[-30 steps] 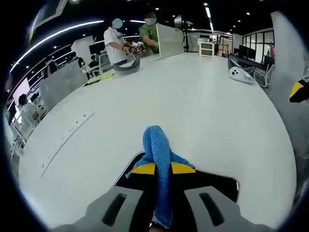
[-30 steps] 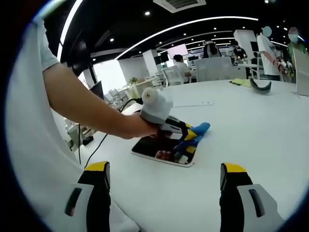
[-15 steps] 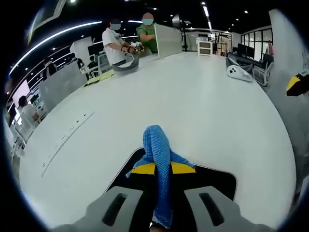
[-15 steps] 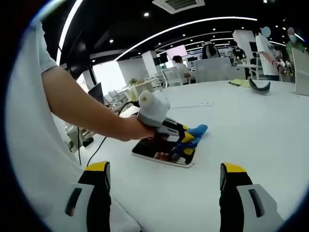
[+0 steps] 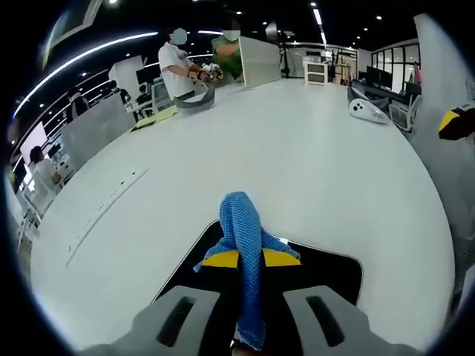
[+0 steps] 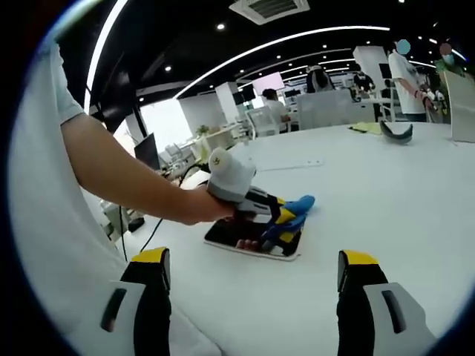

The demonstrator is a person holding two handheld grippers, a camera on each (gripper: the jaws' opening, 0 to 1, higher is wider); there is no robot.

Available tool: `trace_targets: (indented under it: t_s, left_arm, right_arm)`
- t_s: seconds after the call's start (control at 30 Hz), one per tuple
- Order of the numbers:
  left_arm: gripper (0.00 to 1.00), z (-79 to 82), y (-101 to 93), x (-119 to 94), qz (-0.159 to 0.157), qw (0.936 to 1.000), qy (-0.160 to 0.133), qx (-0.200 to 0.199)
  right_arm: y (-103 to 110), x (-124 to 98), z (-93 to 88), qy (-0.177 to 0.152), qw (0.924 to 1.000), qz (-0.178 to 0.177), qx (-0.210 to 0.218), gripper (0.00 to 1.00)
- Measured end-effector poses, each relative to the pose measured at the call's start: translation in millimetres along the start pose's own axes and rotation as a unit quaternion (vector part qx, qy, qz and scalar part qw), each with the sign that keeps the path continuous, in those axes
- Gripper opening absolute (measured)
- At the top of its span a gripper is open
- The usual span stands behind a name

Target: Wipe the mirror surface with the cleaning cloth until all visible marks leave the cleaned area.

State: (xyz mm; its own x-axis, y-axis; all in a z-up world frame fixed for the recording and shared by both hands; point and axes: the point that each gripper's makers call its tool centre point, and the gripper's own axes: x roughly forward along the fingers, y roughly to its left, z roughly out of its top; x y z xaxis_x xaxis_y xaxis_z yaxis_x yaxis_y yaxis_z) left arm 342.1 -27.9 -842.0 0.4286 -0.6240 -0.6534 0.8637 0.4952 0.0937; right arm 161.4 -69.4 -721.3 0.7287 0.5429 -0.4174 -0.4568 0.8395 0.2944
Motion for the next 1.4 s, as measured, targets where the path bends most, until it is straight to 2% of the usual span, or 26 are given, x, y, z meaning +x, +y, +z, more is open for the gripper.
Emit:
trace_targets:
  t_s: [1.4]
  left_arm:
    - [0.07,-40.8,17.6,-45,0.035,0.9988,0.018,-0.03]
  right_arm:
    - [22,3,-0.8,0.002,0.9995,0.022,-0.022,0.93]
